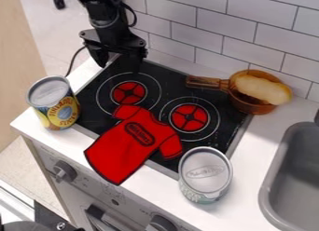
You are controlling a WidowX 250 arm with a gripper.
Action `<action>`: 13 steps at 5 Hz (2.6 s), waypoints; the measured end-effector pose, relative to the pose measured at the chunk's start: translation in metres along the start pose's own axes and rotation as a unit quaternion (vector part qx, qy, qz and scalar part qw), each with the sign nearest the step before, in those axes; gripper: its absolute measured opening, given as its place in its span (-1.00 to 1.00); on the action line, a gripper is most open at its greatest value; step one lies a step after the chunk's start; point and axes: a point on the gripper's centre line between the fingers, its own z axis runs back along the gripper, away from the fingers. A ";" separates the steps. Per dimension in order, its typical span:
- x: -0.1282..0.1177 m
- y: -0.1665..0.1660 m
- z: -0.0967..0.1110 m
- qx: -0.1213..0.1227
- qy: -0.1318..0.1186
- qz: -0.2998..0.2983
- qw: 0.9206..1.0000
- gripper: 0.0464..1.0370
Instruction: Place the can to the right side of the burner
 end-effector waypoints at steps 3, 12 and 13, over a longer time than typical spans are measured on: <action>-0.025 -0.020 0.026 -0.044 0.061 0.002 0.997 0.92; -0.191 -0.172 0.061 -0.130 0.225 -0.066 0.963 0.92; -0.195 -0.179 0.055 -0.125 0.225 -0.067 0.964 0.92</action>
